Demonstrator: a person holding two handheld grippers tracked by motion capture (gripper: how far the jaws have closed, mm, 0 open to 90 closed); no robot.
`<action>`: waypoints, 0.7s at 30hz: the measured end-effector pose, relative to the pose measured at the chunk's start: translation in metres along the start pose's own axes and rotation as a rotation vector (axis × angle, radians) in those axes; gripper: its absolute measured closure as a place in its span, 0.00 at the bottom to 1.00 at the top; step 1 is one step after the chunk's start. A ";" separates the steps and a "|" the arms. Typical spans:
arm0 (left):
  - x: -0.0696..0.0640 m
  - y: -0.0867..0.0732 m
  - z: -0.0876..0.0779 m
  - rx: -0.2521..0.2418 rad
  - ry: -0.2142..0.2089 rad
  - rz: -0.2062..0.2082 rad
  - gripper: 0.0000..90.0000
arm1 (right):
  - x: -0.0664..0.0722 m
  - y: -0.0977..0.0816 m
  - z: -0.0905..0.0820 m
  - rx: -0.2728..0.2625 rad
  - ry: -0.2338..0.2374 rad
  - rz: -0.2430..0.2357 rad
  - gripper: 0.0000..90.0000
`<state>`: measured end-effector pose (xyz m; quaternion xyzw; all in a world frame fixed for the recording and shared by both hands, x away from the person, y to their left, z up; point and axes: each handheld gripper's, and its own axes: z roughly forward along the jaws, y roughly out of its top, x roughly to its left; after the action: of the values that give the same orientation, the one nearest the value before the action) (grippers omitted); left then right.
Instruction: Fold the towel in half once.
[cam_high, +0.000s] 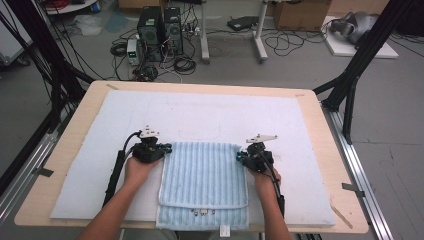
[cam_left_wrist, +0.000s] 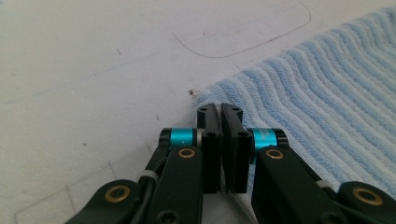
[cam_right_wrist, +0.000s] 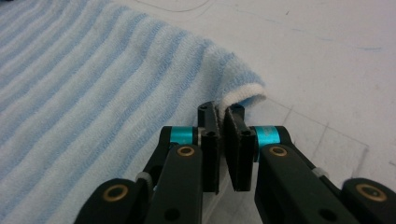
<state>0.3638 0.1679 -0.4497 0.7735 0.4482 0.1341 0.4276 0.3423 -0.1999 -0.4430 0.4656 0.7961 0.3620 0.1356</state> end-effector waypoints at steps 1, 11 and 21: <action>0.001 0.001 -0.001 -0.009 0.001 -0.004 0.97 | -0.001 0.000 0.000 -0.003 0.004 -0.003 0.97; 0.017 0.026 0.000 -0.118 0.005 -0.021 0.97 | -0.005 0.015 0.009 -0.067 -0.065 -0.042 0.97; 0.031 0.042 0.008 -0.185 0.020 0.029 0.97 | -0.012 0.037 0.020 -0.093 -0.102 -0.064 0.96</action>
<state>0.4109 0.1786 -0.4271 0.7357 0.4267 0.1889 0.4909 0.3835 -0.1895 -0.4330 0.4507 0.7850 0.3699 0.2092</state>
